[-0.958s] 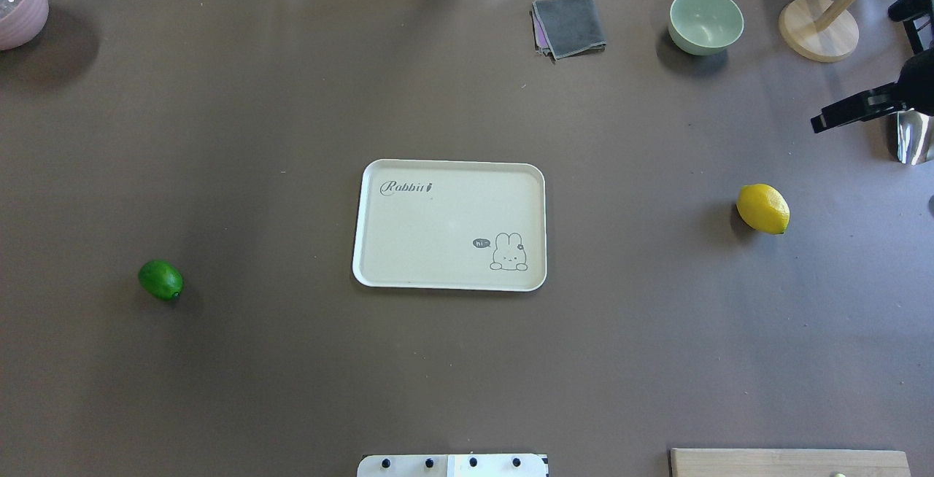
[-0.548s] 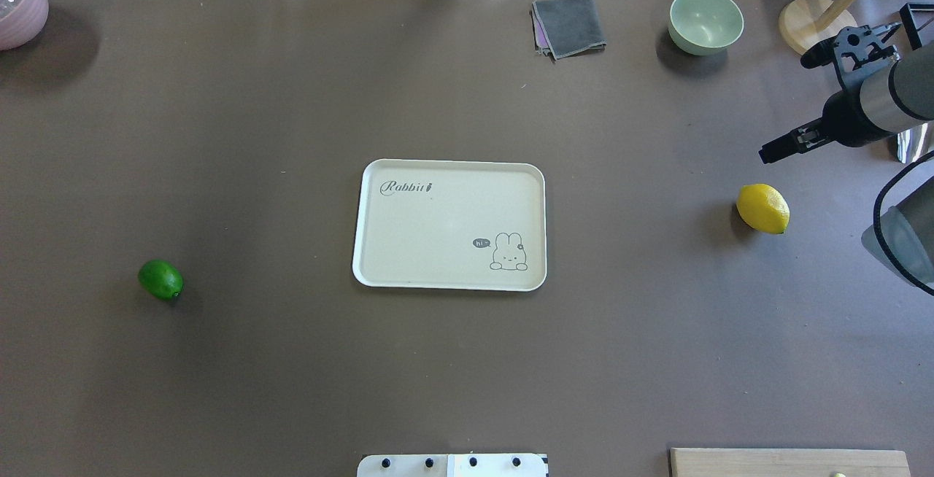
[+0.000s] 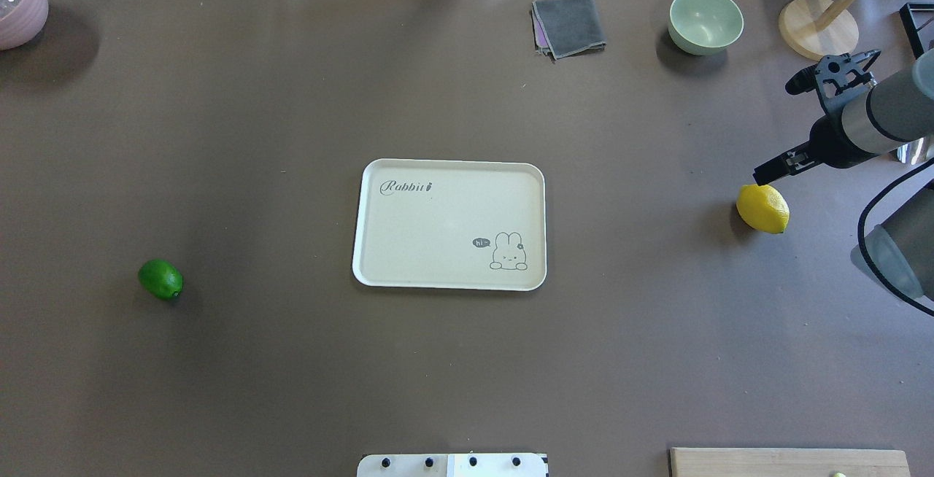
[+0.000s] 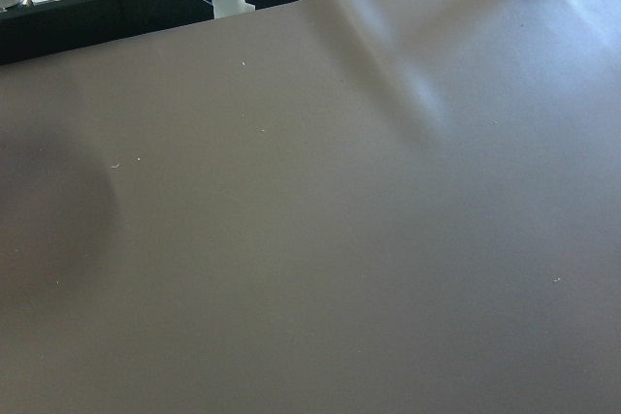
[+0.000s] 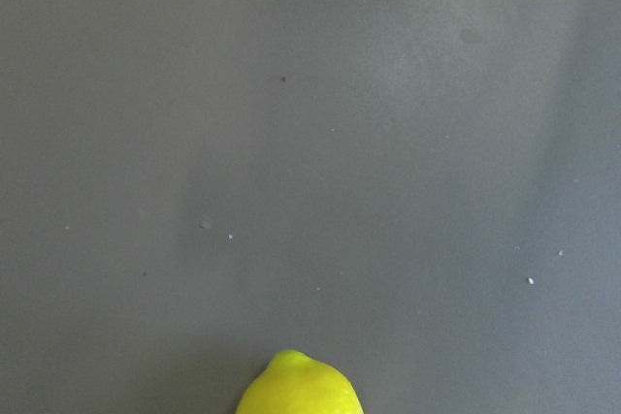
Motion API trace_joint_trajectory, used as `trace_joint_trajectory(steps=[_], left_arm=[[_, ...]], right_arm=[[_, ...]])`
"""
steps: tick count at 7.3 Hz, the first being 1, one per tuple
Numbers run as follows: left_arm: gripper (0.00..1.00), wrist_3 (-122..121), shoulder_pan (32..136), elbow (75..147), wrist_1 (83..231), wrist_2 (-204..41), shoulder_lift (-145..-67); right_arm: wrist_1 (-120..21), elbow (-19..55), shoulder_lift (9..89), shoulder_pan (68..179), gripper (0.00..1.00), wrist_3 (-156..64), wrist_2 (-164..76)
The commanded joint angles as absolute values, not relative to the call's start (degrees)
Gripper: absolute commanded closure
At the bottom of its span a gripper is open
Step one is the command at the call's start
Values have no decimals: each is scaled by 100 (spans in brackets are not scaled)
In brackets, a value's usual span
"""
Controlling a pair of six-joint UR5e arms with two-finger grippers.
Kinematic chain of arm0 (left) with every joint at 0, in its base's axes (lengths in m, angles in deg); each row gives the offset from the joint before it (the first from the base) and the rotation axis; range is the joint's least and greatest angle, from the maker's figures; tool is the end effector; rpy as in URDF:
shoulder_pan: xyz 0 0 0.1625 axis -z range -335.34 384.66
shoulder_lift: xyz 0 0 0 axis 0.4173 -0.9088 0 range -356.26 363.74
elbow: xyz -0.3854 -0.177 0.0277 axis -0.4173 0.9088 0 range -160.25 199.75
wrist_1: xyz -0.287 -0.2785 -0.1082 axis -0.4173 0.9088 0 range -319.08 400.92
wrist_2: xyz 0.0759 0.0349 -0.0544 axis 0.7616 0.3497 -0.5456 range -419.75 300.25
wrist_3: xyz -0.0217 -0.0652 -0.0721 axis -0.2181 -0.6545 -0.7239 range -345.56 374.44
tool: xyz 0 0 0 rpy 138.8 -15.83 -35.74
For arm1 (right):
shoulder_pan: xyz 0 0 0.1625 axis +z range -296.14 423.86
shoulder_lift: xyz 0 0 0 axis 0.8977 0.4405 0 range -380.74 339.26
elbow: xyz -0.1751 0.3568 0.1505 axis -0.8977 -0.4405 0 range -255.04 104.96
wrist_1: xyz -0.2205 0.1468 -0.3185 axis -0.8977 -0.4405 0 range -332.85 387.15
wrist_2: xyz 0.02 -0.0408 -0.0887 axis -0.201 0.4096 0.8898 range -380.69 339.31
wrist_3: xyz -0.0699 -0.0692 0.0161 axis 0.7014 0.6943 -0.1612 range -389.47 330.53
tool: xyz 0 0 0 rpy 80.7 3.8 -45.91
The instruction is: Place all lemons on tray
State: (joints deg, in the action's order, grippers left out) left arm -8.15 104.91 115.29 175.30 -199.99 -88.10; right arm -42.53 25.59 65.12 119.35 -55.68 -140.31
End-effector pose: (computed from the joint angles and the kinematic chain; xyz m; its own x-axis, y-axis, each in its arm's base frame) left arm 0.0312 -0.5165 0.4980 0.5278 0.4150 -0.7410 0.1060 0.8335 0.5423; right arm -0.2374 -0.4937 0.5001 0.7030 -0.3543 0.6167 0.1709 0.9258 0.3371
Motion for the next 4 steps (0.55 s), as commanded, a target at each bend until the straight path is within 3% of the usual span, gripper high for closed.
trace_joint_trajectory(steps=[1, 4], left_arm=[[1, -815, 10491, 11538, 17530, -19994, -8793], [1, -824, 10491, 11529, 17653, -19994, -8776]], right_arm=[[-4246, 2559, 6653, 11678, 0, -5619, -13995], [-4237, 2376, 6627, 11511, 0, -5567, -13960]])
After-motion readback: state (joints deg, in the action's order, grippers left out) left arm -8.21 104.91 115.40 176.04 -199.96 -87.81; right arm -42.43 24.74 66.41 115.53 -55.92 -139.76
